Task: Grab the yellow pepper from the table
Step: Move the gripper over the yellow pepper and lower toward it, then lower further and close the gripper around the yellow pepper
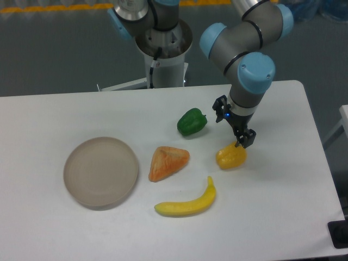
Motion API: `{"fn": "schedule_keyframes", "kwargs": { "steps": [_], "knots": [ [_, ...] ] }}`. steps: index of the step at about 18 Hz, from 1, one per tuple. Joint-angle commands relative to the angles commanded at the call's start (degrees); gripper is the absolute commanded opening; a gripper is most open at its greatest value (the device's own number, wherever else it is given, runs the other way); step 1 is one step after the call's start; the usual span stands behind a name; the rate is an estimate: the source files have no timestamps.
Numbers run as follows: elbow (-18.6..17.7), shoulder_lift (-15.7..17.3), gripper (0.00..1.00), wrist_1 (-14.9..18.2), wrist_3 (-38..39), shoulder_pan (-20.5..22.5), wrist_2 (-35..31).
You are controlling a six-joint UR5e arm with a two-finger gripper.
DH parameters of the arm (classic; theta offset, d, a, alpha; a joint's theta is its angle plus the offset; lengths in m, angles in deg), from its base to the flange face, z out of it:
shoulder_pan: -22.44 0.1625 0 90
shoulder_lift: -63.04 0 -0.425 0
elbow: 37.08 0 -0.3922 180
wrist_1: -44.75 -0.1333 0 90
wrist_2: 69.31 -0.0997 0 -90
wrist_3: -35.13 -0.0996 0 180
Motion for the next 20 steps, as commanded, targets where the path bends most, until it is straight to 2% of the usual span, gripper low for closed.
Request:
{"fn": "schedule_keyframes", "kwargs": {
  "steps": [2, 4, 5, 6, 8, 10, 12, 20],
  "knots": [
    [-0.26, -0.09, 1.00, -0.17, 0.17, -0.09, 0.00],
    [-1.22, 0.00, 1.00, -1.92, 0.17, -0.17, 0.00],
    [-2.10, -0.09, 1.00, -4.20, 0.52, -0.35, -0.09],
    [-2.63, -0.17, 1.00, -5.09, 0.70, -0.70, -0.18],
    [-3.25, -0.18, 1.00, -5.45, 0.79, -0.88, -0.26],
    [-3.17, -0.70, 1.00, -6.23, 0.88, -0.97, -0.35],
    [-3.43, -1.66, 1.00, -9.57, 1.05, -1.05, -0.44],
    [-2.55, -4.39, 1.00, -13.53, 1.05, -1.32, -3.08]
  ]
}}
